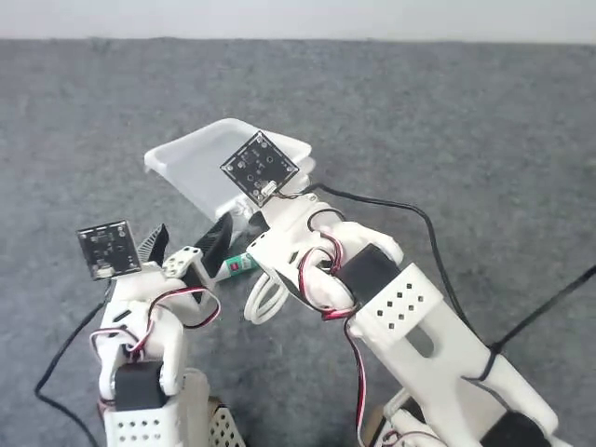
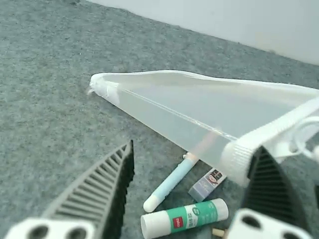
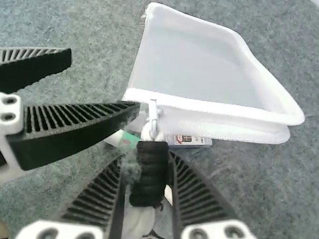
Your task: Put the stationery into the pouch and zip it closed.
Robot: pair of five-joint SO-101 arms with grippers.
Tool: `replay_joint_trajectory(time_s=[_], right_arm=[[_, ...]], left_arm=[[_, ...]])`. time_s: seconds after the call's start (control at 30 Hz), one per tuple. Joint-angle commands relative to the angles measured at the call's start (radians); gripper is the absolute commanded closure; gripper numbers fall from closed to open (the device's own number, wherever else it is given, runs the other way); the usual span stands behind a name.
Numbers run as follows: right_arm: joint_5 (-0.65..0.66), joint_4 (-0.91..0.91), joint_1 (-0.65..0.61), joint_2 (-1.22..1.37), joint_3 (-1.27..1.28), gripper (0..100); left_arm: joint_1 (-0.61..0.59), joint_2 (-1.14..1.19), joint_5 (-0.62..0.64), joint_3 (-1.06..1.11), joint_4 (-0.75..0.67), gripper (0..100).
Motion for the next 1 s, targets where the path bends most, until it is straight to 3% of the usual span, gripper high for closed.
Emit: replay_joint_trajectory(time_s=[0.0, 0.17, 0.43, 0.6, 0.8, 0.97], right_arm=[[0.003, 0.002, -0.004, -0.058, 0.003, 99.2], [0.002, -0.001, 0.001, -0.056, 0.003, 99.2], [-0.054, -0.002, 0.081, -0.054, 0.003, 99.2], [-0.055, 0.005, 0.125, -0.056, 0.003, 99.2], [-0.078, 0.007, 0.194, -0.056, 0.003, 99.2], [-0.083, 0.007, 0.229, -0.056, 0.003, 99.2]], left_arm=[[-0.006, -0.021, -0.031, -0.008, -0.031, 75], [-0.005, -0.021, -0.135, -0.008, -0.031, 87], [-0.011, -0.021, -0.15, -0.015, -0.031, 96], [-0.014, -0.021, -0.15, -0.018, -0.031, 98], [-0.126, -0.021, -0.149, -0.051, -0.025, 98], [-0.137, -0.021, -0.149, -0.05, -0.025, 98]])
